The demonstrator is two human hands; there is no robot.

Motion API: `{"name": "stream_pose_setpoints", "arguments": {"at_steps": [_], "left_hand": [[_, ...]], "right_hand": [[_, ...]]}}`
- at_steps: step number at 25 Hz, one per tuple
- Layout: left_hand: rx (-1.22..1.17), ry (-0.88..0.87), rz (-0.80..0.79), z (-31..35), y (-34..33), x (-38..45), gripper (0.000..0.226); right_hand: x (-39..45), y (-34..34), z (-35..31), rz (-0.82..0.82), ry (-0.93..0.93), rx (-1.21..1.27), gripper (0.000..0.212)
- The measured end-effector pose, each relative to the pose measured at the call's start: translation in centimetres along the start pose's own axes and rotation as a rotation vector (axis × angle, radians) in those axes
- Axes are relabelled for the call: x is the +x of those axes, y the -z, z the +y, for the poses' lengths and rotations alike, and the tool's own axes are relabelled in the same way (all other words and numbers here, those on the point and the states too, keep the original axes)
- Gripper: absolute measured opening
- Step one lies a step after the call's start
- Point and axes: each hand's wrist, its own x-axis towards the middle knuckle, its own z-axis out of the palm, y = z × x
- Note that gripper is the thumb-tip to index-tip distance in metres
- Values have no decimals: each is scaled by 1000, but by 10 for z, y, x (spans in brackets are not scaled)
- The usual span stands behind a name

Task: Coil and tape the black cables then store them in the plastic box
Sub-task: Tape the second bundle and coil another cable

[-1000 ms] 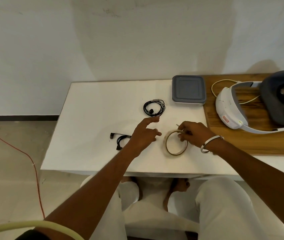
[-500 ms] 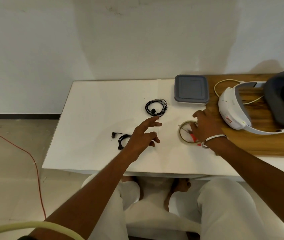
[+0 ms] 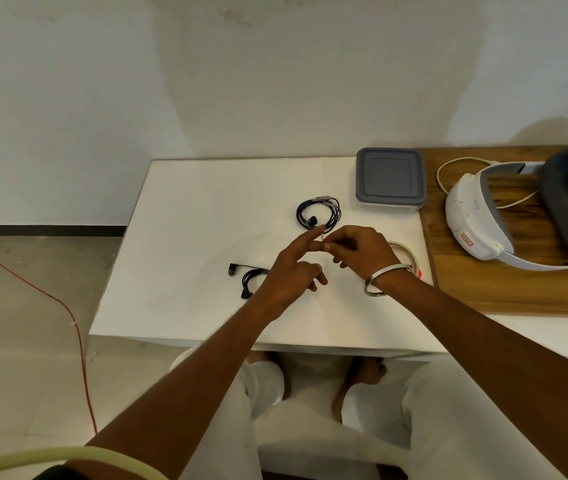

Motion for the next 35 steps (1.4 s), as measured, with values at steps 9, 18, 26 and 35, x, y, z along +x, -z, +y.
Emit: {"name": "stream_pose_setpoints", "arguments": {"at_steps": [9, 18, 26, 35], "left_hand": [[-32, -21, -1, -3, 3, 12, 68], [-170, 6, -39, -7, 4, 29, 66], [-212, 31, -44, -16, 1, 34, 56], [961, -414, 323, -20, 2, 82, 38]], "right_hand": [[10, -5, 3, 77, 10, 101, 6], [18, -8, 14, 136, 202, -168, 15], [11, -5, 30, 105, 85, 105, 13], [9, 11, 47, 243, 27, 222, 11]]}}
